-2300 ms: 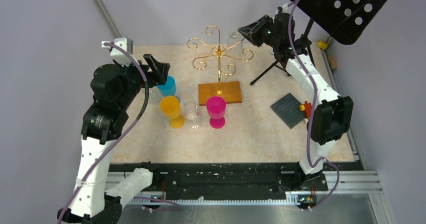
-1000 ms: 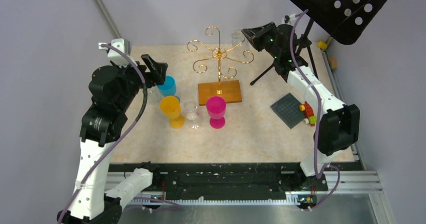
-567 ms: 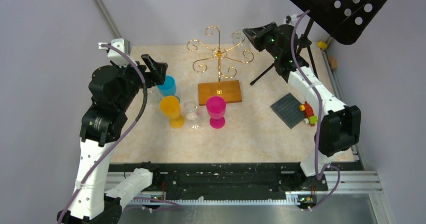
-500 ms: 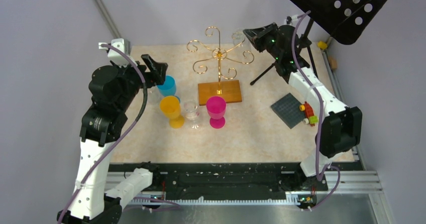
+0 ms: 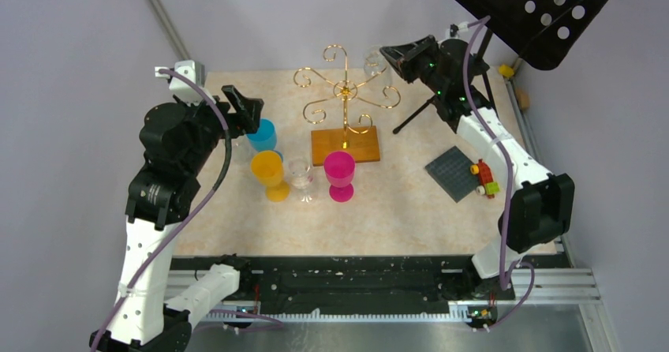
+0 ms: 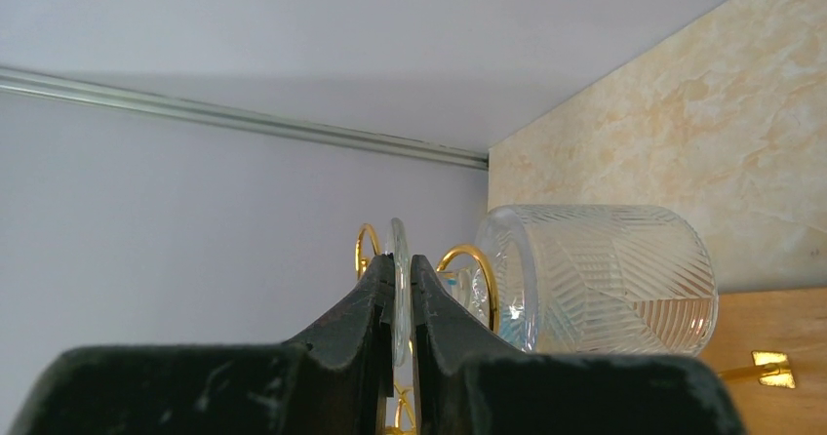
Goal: Take the wine glass off the wine glass rack
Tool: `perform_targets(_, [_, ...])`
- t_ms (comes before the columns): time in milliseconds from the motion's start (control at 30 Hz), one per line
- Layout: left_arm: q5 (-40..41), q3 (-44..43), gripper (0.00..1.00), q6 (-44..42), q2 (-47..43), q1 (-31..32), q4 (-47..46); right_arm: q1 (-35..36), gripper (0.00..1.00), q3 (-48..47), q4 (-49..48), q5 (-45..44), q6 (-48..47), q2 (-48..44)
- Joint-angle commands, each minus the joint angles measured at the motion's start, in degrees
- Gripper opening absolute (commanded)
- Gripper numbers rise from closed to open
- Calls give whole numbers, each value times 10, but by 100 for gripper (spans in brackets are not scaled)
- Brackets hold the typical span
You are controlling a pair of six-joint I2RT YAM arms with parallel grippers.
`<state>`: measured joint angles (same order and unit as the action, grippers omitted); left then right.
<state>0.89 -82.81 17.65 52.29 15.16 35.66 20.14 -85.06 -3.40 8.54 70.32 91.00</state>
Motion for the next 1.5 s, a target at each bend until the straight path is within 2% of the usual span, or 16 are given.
perform_targets(0, [-14,-5,82,-1,1,0,-26,5,0,-14,-48,15,4,-47])
perform_targets(133, [-26,-4,82,0,2,1,-28,3,0,-13,-23,-22,-18,-55])
perform_targets(300, [-26,-4,82,1,2,0,-28,-6,0,0,-35,-28,-11,-64])
perform_targets(733, [-25,-3,82,-2,0,0,-29,-18,0,17,-87,60,41,-58])
perform_targets(1100, [-21,-3,82,-4,-4,1,-27,-8,0,-26,-121,118,66,8])
perform_targets(1467, [-15,-5,82,-9,-5,0,-24,13,0,-95,-158,125,76,81])
